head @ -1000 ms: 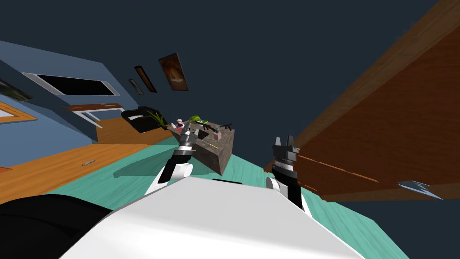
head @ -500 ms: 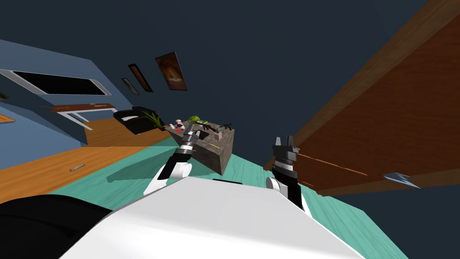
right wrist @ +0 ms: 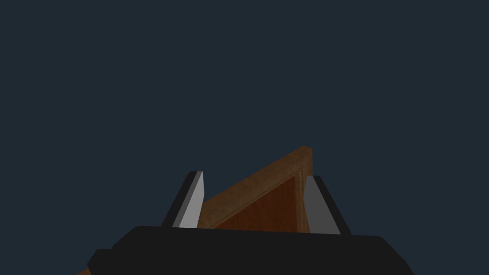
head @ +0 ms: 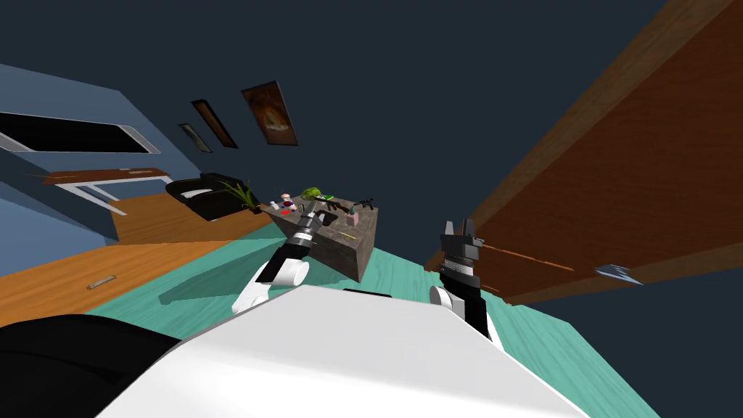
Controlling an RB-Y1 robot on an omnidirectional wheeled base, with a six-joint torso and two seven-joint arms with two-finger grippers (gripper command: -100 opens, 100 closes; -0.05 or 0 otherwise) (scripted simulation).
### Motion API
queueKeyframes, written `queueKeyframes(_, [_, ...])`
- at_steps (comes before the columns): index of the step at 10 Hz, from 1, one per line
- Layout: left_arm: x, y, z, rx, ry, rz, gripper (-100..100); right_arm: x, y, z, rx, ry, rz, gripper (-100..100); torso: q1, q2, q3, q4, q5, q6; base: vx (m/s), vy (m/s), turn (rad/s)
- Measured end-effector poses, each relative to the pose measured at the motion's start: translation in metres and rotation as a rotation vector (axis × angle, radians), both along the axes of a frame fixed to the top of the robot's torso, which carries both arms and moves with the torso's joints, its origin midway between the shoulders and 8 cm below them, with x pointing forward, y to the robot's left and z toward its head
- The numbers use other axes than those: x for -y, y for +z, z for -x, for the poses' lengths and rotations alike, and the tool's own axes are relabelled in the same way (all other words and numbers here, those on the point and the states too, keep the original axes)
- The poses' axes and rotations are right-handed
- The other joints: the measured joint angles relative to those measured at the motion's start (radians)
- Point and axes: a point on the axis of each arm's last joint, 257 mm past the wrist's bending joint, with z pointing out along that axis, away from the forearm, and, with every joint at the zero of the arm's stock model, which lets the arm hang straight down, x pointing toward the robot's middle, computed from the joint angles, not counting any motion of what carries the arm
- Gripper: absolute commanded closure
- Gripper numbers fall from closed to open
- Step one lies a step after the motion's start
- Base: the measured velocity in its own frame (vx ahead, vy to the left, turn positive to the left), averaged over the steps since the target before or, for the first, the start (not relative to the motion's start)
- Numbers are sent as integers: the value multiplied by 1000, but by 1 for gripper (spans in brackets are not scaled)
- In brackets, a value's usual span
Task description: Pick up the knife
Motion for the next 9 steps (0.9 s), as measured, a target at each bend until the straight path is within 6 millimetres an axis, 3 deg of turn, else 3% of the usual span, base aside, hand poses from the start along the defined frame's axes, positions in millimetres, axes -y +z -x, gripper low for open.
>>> queueKeyframes(9, [-12, -57, -24, -236, 7, 14, -100, 0, 0, 0, 0, 0, 0, 0, -2, -1, -1, 0, 0, 0, -21, 52, -76])
